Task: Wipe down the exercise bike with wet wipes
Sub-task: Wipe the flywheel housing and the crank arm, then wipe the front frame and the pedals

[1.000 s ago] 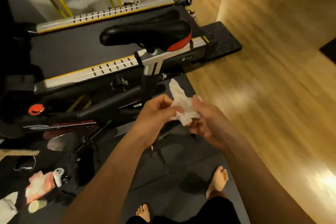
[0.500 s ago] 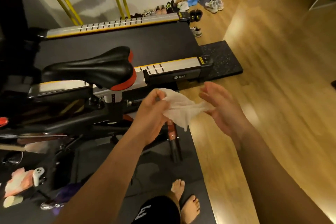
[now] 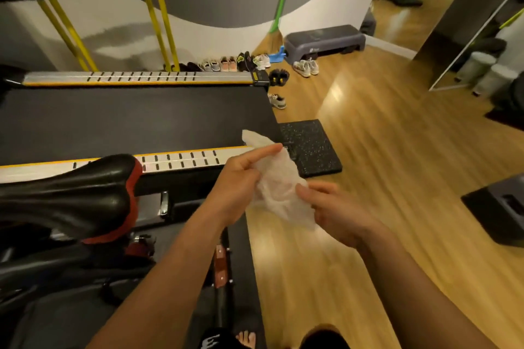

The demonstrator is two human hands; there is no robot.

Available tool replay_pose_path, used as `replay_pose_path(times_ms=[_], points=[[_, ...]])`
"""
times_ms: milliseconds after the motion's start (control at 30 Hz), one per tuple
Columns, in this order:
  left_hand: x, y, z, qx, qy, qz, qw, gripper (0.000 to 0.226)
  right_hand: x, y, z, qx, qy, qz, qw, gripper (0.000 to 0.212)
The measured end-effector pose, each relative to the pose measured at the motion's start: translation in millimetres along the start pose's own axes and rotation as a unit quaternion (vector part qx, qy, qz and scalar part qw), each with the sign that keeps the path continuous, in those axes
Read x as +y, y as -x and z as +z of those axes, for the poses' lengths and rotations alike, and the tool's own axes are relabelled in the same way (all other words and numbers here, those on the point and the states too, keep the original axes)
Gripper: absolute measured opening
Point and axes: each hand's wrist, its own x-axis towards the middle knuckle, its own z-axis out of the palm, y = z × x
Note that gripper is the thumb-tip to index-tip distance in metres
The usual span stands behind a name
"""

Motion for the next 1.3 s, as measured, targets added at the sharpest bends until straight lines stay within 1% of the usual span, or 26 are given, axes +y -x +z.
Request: replay_pose_path(times_ms=[67, 133, 200, 267, 367, 400, 467, 500, 533, 567, 600, 633, 700, 733, 767, 800, 867, 933, 1033, 1067, 1100, 1133, 1167, 1200, 1233, 1300], points=[[0, -23, 3, -0.041, -0.034, 0.014, 0.999, 0.082, -15, -25, -11, -0.020, -0.061, 0.004, 0.998, 0.035], [0, -44, 8, -0.068, -0.062, 0.021, 0.996, 0.091, -28, -54, -20, -0.013, -0.096, 0.023, 0.995, 0.037], [0, -64, 12, -0.048, -0.057, 0.018, 0.997, 0.095, -38, -86, -30, -0.006, -0.097, 0.021, 0.995, 0.028], [-1, -86, 14, 0.029, -0.033, 0.018, 0.999, 0.093, -47, -117, -45, -0.011, -0.095, -0.002, 0.995, 0.012], [0, -115, 20, 0.137, 0.018, 0.020, 0.990, 0.084, -64, -162, -70, -0.038, -0.121, -0.012, 0.992, 0.017], [0, -122, 25, 0.170, 0.027, 0.021, 0.985, 0.079, -68, -174, -75, -0.040, -0.107, -0.013, 0.993, 0.018], [1, -134, 32, 0.254, 0.061, 0.036, 0.965, 0.067, -78, -198, -79, -0.054, 0.014, -0.056, 0.997, 0.022], [1, -141, 33, 0.288, 0.099, 0.042, 0.951, 0.059, -81, -210, -78, -0.068, 0.085, -0.084, 0.991, 0.024], [0, -146, 34, 0.313, 0.140, 0.050, 0.938, 0.052, -87, -218, -74, -0.085, 0.130, -0.105, 0.982, 0.023], [-2, -151, 34, 0.336, 0.165, 0.059, 0.925, 0.047, -91, -228, -69, -0.106, 0.147, -0.112, 0.977, 0.020], [-3, -153, 32, 0.359, 0.175, 0.067, 0.914, 0.047, -94, -237, -62, -0.127, 0.138, -0.102, 0.977, 0.017], [-3, -154, 29, 0.385, 0.168, 0.074, 0.905, 0.050, -96, -245, -55, -0.149, 0.112, -0.068, 0.980, 0.015], [-4, -159, 24, 0.426, 0.112, 0.080, 0.894, 0.050, -96, -264, -43, -0.170, 0.077, 0.068, 0.980, 0.020], [-3, -163, 21, 0.442, 0.073, 0.079, 0.891, 0.047, -97, -272, -38, -0.184, 0.084, 0.132, 0.970, 0.023], [-3, -168, 16, 0.457, 0.037, 0.074, 0.886, 0.041, -98, -281, -33, -0.204, 0.094, 0.170, 0.960, 0.025], [-4, -173, 10, 0.465, 0.020, 0.065, 0.883, 0.036, -97, -291, -28, -0.219, 0.111, 0.172, 0.954, 0.024], [-7, -181, -8, 0.467, 0.033, 0.048, 0.882, 0.030, -98, -314, -15, -0.213, 0.141, 0.108, 0.961, 0.020], [-7, -187, -30, 0.457, 0.063, 0.050, 0.886, 0.029, -106, -337, -2, -0.197, 0.171, 0.040, 0.965, 0.019], [-1, -195, -55, 0.427, 0.084, 0.038, 0.900, 0.045, -114, -371, 13, -0.194, 0.235, -0.037, 0.952, 0.013], [2, -198, -63, 0.433, 0.060, 0.028, 0.899, 0.051, -116, -380, 19, -0.198, 0.236, -0.041, 0.951, 0.006], [4, -201, -72, 0.452, 0.004, 0.015, 0.892, 0.054, -119, -389, 26, -0.207, 0.231, -0.044, 0.950, 0.010], [7, -205, -80, 0.475, -0.069, -0.002, 0.877, 0.053, -121, -395, 33, -0.226, 0.227, -0.043, 0.946, 0.022], [7, -207, -88, 0.509, -0.134, -0.014, 0.850, 0.048, -123, -402, 41, -0.246, 0.223, -0.039, 0.942, 0.031], [8, -207, -96, 0.543, -0.177, -0.018, 0.820, 0.039, -124, -408, 48, -0.267, 0.224, -0.032, 0.937, 0.036], [6, -205, -105, 0.570, -0.198, -0.015, 0.798, 0.028, -125, -414, 55, -0.290, 0.227, -0.025, 0.929, 0.035], [4, -199, -119, 0.597, -0.203, 0.002, 0.776, 0.014, -126, -425, 69, -0.351, 0.246, -0.004, 0.903, 0.024]])
